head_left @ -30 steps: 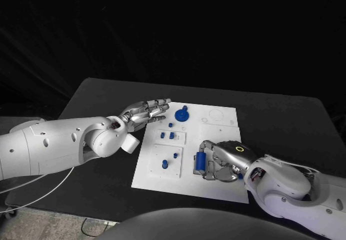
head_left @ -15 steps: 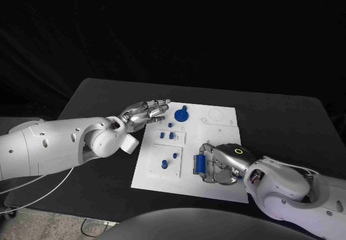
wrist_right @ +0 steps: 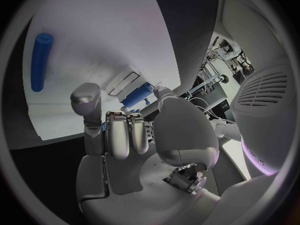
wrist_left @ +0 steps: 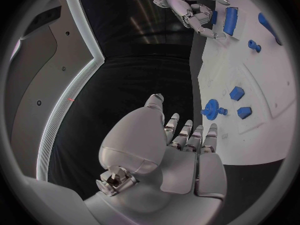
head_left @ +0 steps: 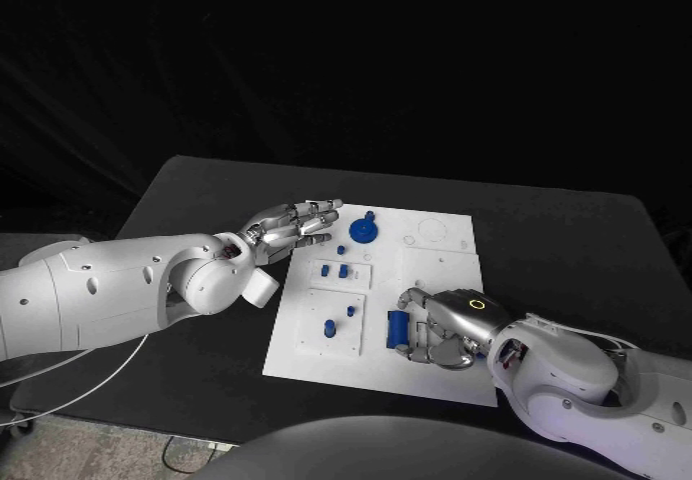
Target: Assemble the parts on the task board
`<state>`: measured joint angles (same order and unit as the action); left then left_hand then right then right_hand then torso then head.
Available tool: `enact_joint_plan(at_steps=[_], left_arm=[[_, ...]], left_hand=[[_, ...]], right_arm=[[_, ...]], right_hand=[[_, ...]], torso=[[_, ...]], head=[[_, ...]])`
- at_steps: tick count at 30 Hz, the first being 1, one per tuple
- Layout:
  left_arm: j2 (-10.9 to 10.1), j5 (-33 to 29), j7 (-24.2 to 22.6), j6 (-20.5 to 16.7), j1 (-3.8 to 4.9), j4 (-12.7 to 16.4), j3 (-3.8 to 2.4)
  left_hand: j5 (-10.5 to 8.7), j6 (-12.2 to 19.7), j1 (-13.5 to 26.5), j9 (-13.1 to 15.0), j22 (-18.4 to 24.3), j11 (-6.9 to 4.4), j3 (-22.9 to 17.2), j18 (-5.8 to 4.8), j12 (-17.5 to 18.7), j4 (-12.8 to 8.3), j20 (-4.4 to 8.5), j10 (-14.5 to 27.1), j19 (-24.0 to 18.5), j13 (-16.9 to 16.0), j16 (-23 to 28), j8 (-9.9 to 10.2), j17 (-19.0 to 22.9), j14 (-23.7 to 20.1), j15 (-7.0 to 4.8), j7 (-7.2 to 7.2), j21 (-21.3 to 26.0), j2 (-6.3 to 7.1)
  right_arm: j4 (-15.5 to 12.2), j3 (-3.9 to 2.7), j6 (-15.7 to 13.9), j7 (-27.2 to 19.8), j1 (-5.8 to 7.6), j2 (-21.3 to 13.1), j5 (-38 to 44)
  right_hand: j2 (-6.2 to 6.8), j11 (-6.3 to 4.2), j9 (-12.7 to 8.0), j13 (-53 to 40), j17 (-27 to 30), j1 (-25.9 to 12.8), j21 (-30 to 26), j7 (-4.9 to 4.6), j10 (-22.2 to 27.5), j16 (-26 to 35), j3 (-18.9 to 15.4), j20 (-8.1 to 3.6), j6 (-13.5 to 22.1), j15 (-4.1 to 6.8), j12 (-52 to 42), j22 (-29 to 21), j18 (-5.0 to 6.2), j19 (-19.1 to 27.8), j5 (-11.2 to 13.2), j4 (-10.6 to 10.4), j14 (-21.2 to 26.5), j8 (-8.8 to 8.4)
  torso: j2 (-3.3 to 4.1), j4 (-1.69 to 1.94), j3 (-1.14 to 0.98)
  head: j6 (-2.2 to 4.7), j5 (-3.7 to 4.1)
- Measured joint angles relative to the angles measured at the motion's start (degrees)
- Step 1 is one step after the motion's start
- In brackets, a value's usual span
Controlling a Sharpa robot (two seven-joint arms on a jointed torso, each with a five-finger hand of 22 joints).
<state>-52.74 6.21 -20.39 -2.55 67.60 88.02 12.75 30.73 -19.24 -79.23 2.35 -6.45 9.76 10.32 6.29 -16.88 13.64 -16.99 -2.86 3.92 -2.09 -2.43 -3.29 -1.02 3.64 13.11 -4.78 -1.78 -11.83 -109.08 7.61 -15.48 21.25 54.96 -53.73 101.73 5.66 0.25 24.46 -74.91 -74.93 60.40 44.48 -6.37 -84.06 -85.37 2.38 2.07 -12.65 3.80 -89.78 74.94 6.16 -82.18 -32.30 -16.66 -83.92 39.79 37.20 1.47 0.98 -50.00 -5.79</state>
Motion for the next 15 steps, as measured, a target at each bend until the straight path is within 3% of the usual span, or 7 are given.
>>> enact_joint_plan(at_steps=[3,6,10,15], left_arm=[[0.0,0.0,0.1,0.0,0.0,0.0,0.0],[0.0,0.0,0.1,0.1,0.0,0.0,0.0],[0.0,0.0,0.1,0.1,-0.01,0.0,0.0],[0.1,0.0,0.2,0.1,-0.01,0.0,0.0]], left_hand=[[0.0,0.0,0.0,0.0,0.0,0.0,0.0,0.0,0.0,0.0,0.0,0.0,0.0,0.0,0.0,0.0,0.0,0.0,0.0,0.0,0.0,0.0],[0.0,0.0,0.0,0.0,0.0,0.0,0.0,0.0,0.0,0.0,0.0,0.0,0.0,0.0,0.0,0.0,0.0,0.0,0.0,0.0,0.0,0.0],[0.0,0.0,0.0,0.0,0.0,0.0,0.0,0.0,0.0,0.0,0.0,0.0,0.0,0.0,0.0,0.0,0.0,0.0,0.0,0.0,0.0,0.0],[0.0,0.0,0.0,0.0,0.0,-0.01,0.0,0.0,0.0,0.0,0.0,0.0,0.0,0.0,0.0,0.0,0.0,0.0,0.0,0.0,0.0,0.0]], right_arm=[[0.0,-0.01,0.2,0.3,0.0,0.0,0.0],[0.0,-0.01,0.3,0.5,0.0,0.0,0.1],[0.0,-0.01,0.2,0.6,0.01,-0.1,0.1],[-0.1,-0.01,-0.7,0.5,0.01,-0.4,0.1]], right_hand=[[0.43,0.02,-1.9,0.0,0.0,-0.4,-0.2,-0.06,0.0,0.0,-1.8,0.2,0.5,-0.01,0.0,0.0,0.0,0.2,7.0,-0.1,0.0,-1.03],[1.08,0.02,-3.8,0.0,0.0,-1.1,-0.2,-0.23,0.0,0.0,-3.6,0.33,1.1,-0.21,0.0,0.0,0.0,0.1,12.0,-0.3,-0.2,-1.81],[2.34,0.02,-5.4,0.0,0.0,-2.3,-0.2,-0.13,0.0,0.0,-5.3,0.4,1.6,-0.21,0.0,0.0,0.0,0.0,16.0,-0.4,-0.2,-2.44],[5.05,0.02,-6.9,0.0,0.0,-2.9,-0.2,0.01,0.0,0.0,-7.2,0.4,2.0,-0.21,0.0,0.0,0.0,0.0,19.7,-0.6,-0.2,-2.83]], torso=[[0.0,0.0,0.0],[-0.01,-0.01,0.0],[-0.01,-0.03,-0.01],[-0.01,-0.03,-0.02]], head=[[0.0,-0.01],[0.0,-0.03],[0.0,-0.05],[0.0,-0.06]])
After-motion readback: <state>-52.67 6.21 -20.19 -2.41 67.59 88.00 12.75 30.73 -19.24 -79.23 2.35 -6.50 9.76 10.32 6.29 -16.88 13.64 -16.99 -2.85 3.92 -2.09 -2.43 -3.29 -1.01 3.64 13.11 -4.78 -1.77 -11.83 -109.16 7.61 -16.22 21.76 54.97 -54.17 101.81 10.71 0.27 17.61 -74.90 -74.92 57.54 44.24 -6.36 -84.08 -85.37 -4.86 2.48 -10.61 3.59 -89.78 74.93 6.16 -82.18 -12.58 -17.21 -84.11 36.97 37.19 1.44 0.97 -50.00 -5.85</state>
